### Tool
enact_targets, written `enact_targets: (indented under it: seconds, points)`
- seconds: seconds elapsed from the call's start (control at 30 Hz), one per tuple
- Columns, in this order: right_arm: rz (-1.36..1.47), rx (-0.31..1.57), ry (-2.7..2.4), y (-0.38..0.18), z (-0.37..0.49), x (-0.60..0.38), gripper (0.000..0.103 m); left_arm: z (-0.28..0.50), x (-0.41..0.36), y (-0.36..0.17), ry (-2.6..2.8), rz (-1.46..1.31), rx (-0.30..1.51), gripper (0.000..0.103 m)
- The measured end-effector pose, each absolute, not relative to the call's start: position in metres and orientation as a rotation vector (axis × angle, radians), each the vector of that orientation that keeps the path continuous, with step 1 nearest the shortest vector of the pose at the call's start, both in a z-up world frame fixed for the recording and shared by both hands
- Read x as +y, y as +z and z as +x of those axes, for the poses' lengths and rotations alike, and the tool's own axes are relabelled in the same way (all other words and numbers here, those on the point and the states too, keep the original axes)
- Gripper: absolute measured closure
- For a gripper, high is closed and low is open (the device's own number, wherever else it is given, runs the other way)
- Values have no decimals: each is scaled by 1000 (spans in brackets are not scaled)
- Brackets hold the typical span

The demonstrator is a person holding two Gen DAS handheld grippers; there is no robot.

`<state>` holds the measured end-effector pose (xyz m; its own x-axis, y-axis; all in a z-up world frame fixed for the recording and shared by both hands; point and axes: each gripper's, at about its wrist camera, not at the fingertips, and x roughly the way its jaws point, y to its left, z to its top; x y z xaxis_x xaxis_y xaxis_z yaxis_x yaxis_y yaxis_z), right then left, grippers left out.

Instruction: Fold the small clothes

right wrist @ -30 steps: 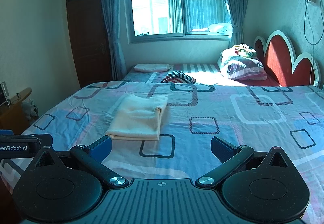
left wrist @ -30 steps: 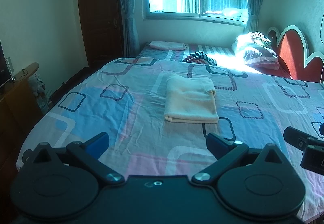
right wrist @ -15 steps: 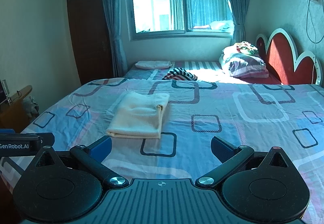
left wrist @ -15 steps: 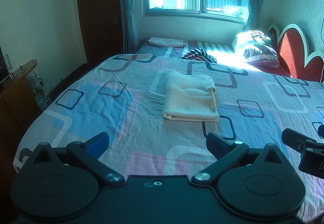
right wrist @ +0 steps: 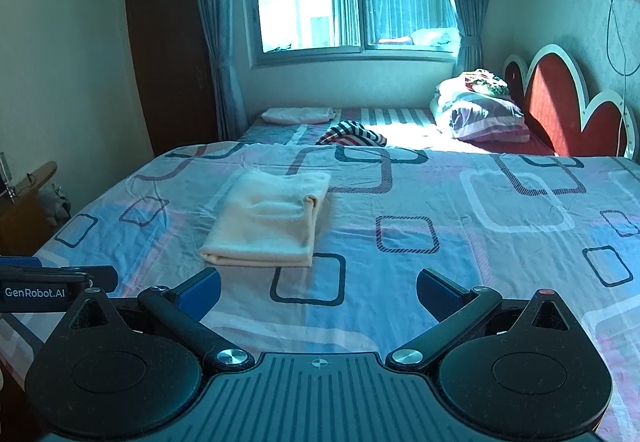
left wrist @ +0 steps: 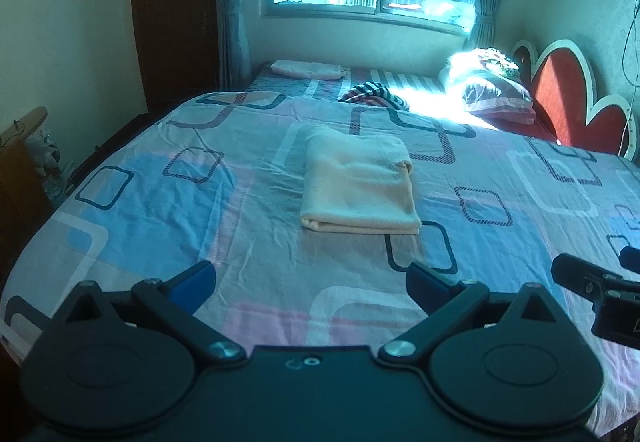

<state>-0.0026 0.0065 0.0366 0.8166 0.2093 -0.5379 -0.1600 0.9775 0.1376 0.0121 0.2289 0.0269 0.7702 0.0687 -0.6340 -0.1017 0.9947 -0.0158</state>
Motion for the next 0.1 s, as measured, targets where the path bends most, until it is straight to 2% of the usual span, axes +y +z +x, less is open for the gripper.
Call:
enact_targets:
  seconds: [0.1]
  points:
    - [86,610,180,27,9,4,0,29,236,18,93,-54,686,2]
